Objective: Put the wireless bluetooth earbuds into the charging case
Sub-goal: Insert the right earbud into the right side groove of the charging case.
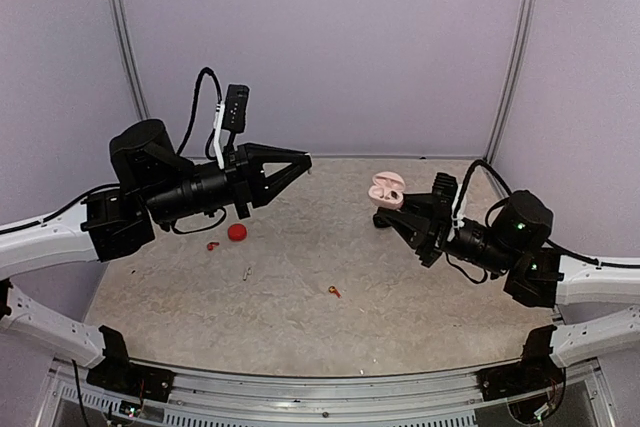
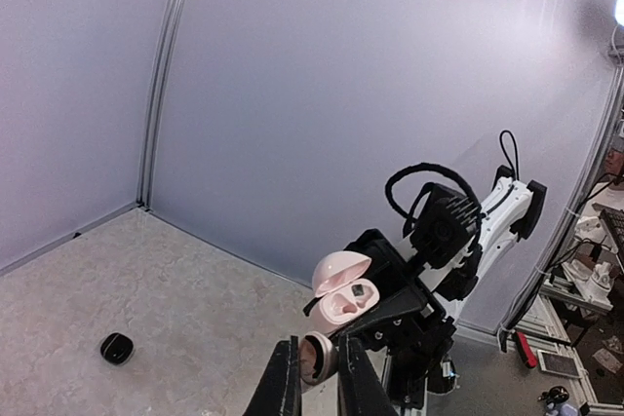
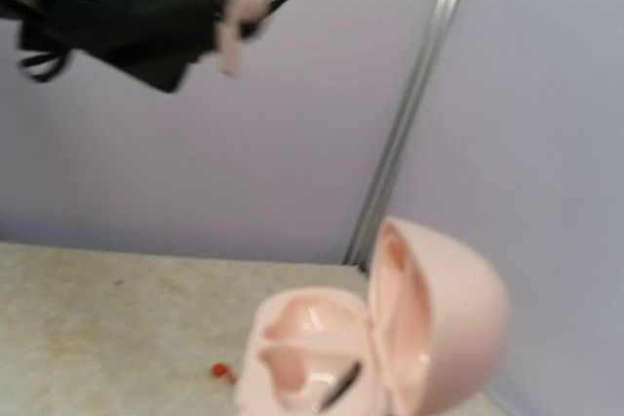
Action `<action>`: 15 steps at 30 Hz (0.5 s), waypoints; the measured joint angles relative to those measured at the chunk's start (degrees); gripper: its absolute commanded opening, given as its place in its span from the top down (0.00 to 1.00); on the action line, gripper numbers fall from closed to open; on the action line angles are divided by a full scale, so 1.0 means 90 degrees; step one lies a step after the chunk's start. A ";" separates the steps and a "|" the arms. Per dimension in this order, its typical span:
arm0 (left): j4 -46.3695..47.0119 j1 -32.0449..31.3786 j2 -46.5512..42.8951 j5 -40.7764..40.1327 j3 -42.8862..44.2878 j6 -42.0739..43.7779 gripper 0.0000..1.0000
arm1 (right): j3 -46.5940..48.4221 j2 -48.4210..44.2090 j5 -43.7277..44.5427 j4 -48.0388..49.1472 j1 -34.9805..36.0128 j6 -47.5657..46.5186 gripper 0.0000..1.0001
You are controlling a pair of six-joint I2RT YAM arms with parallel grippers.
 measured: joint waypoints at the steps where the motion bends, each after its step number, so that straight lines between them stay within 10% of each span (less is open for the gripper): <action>1: 0.0109 -0.0041 0.0007 -0.0002 -0.0012 -0.0049 0.91 | 0.0000 0.0104 0.0087 0.0175 0.0005 -0.0044 1.00; 15: 0.1824 -0.0646 0.1088 -0.0141 0.0211 -0.0658 0.91 | 0.0342 0.0979 0.1263 0.1010 0.0374 -0.0255 1.00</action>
